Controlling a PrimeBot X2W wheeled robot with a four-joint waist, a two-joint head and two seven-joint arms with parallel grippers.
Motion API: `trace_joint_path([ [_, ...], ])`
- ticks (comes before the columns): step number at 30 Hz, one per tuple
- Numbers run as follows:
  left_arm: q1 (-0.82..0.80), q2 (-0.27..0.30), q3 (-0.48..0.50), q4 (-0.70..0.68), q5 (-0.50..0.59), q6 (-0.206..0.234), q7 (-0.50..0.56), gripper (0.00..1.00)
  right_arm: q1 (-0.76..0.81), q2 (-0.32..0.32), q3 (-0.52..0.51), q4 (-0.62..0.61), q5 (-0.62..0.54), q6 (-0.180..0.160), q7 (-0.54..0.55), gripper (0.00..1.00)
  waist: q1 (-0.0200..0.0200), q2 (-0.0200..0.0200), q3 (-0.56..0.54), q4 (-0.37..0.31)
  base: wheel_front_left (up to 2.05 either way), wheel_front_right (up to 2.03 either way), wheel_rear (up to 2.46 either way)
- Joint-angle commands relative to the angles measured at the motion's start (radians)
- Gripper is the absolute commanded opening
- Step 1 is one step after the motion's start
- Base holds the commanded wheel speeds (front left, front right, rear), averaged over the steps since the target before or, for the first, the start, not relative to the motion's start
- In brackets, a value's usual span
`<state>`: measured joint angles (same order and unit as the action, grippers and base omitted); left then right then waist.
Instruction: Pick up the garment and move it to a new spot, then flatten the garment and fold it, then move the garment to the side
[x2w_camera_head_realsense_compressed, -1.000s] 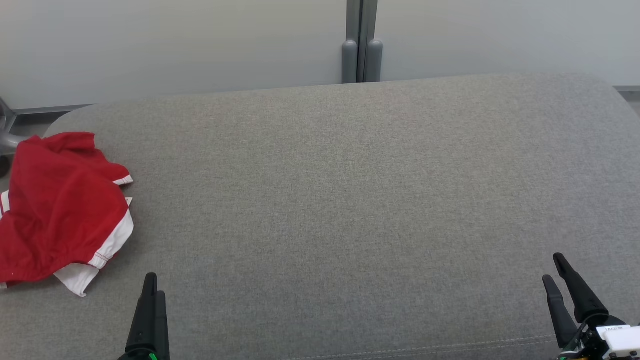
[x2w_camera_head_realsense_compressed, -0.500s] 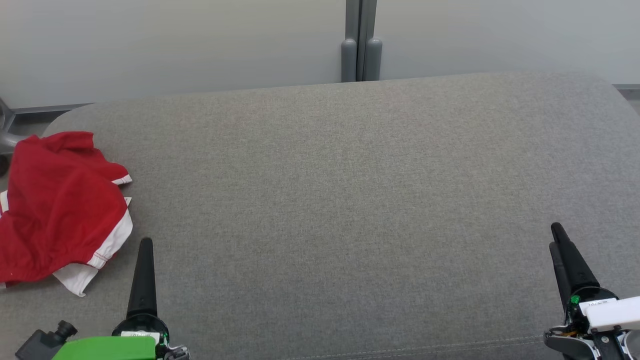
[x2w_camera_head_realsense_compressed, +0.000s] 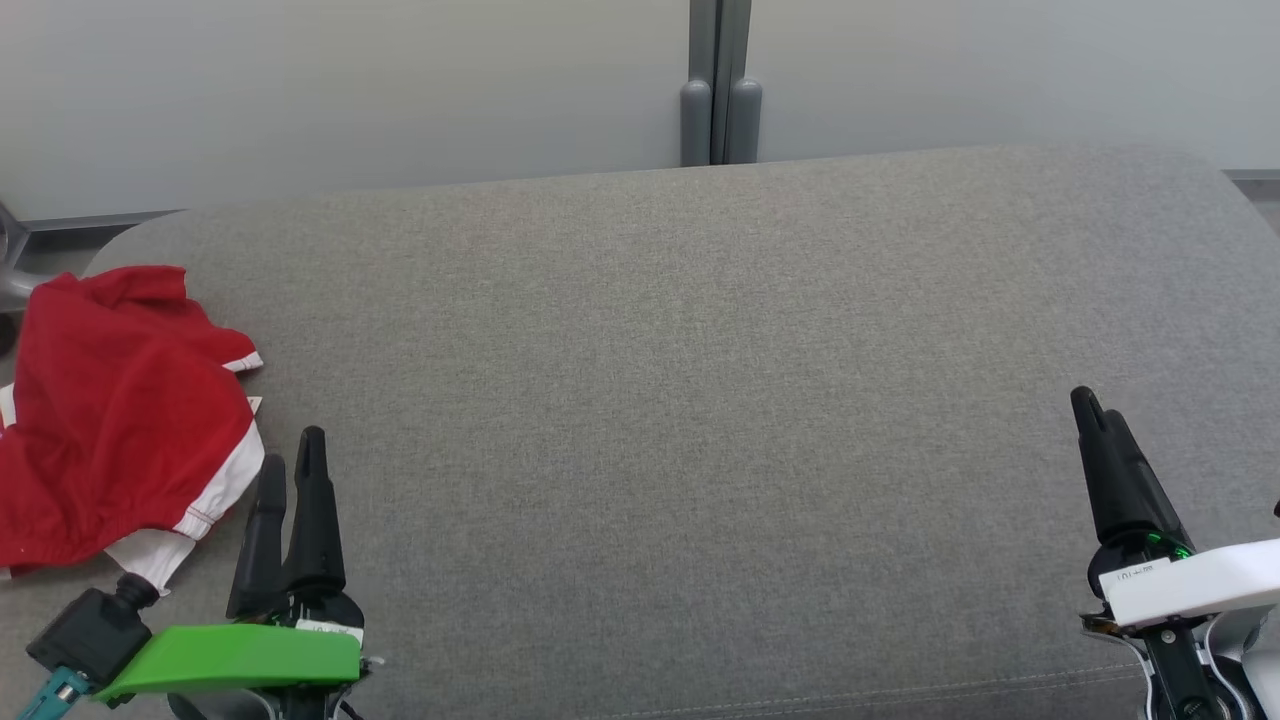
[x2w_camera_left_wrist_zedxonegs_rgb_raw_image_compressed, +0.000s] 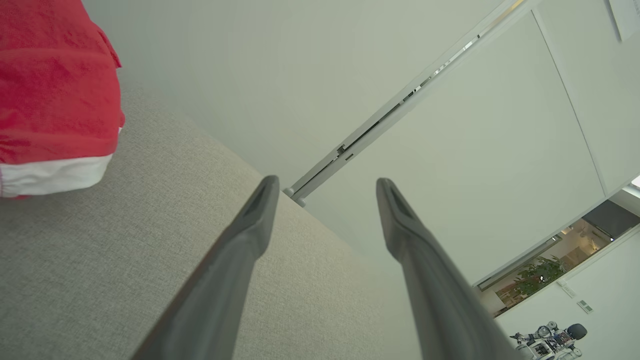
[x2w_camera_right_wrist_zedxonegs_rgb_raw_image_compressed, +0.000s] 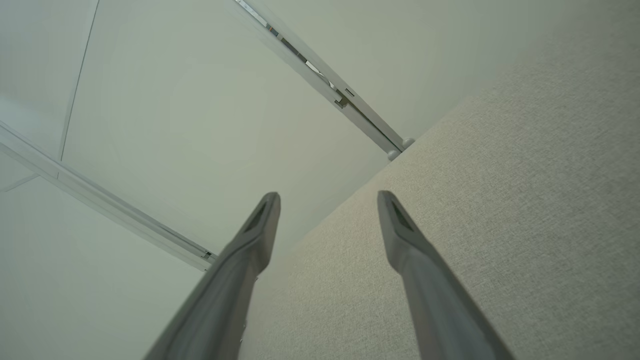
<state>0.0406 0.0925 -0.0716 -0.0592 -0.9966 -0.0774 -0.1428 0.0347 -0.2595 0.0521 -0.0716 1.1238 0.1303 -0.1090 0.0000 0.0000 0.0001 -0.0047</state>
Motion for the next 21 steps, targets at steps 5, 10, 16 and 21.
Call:
trace_joint_path([
  [5,-0.053,0.028,-0.019,0.017,0.138,0.019,-0.014,1.00,-0.048,-0.010,0.010,-0.008,-0.155,0.000,-0.019,1.00,0.0000,0.0000,-0.004,-0.002,0.00,0.00,0.00],
  [10,-0.072,0.042,-0.035,0.050,0.228,0.032,-0.024,1.00,-0.066,-0.003,0.027,0.018,-0.259,0.000,-0.031,1.00,0.0000,0.0000,-0.007,-0.004,0.00,0.00,0.00],
  [16,-0.094,0.054,-0.052,0.095,0.325,0.050,-0.034,1.00,-0.083,0.002,0.041,0.054,-0.374,0.000,-0.045,1.00,0.0000,0.0000,-0.009,-0.004,0.00,0.00,0.00],
  [21,-0.111,0.057,-0.062,0.129,0.386,0.061,-0.040,1.00,-0.093,0.017,0.033,0.092,-0.454,0.000,-0.055,1.00,0.0000,0.0000,-0.009,-0.004,0.00,0.00,0.00],
])
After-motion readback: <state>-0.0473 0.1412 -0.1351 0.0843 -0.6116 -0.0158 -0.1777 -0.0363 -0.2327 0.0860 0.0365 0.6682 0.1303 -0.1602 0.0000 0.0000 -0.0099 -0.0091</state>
